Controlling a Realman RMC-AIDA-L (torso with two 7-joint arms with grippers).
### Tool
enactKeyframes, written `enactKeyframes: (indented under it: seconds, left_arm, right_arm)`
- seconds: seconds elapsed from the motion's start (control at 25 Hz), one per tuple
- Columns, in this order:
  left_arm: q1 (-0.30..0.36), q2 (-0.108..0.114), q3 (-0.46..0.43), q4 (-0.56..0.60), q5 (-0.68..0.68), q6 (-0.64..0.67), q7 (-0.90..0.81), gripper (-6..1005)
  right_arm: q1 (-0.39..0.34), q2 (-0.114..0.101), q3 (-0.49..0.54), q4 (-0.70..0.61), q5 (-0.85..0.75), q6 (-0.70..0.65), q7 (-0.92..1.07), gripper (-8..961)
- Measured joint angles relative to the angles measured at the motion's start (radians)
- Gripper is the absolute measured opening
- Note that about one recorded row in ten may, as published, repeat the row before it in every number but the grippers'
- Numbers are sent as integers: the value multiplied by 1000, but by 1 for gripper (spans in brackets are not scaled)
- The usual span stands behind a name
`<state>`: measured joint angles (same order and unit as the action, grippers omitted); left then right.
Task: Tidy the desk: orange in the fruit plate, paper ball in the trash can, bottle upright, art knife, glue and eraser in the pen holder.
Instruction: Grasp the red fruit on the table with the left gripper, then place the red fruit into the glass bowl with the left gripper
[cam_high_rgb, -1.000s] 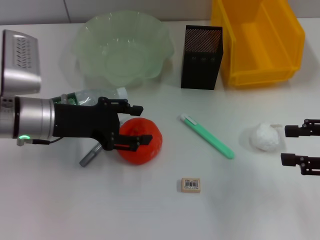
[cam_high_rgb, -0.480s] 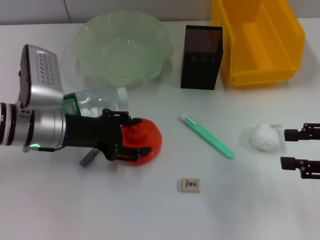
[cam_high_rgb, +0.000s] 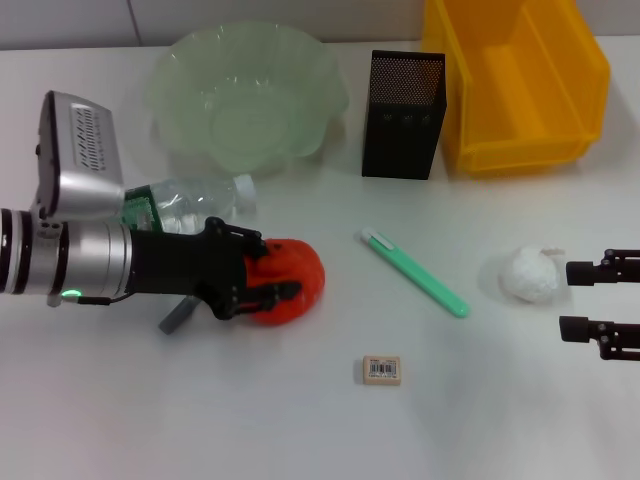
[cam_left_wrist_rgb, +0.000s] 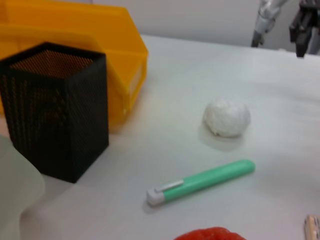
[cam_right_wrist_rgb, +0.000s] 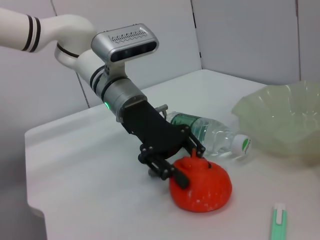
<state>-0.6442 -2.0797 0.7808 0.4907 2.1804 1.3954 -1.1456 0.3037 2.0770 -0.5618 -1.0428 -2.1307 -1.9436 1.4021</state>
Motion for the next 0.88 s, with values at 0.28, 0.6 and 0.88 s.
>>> enactKeyframes:
  seconds: [0.28, 0.6, 0.88]
  left_arm:
    - [11, 4, 0, 5, -30, 7, -16, 339]
    - [20, 9, -3, 92, -111, 136, -119, 179]
    - [7, 7, 1, 269, -244, 184, -295, 137]
  right_arm:
    - [0, 0, 0, 2, 7, 0, 0, 652]
    - [0, 0, 0, 1, 9, 0, 0, 653]
    - [0, 0, 0, 4, 9, -1, 0, 652]
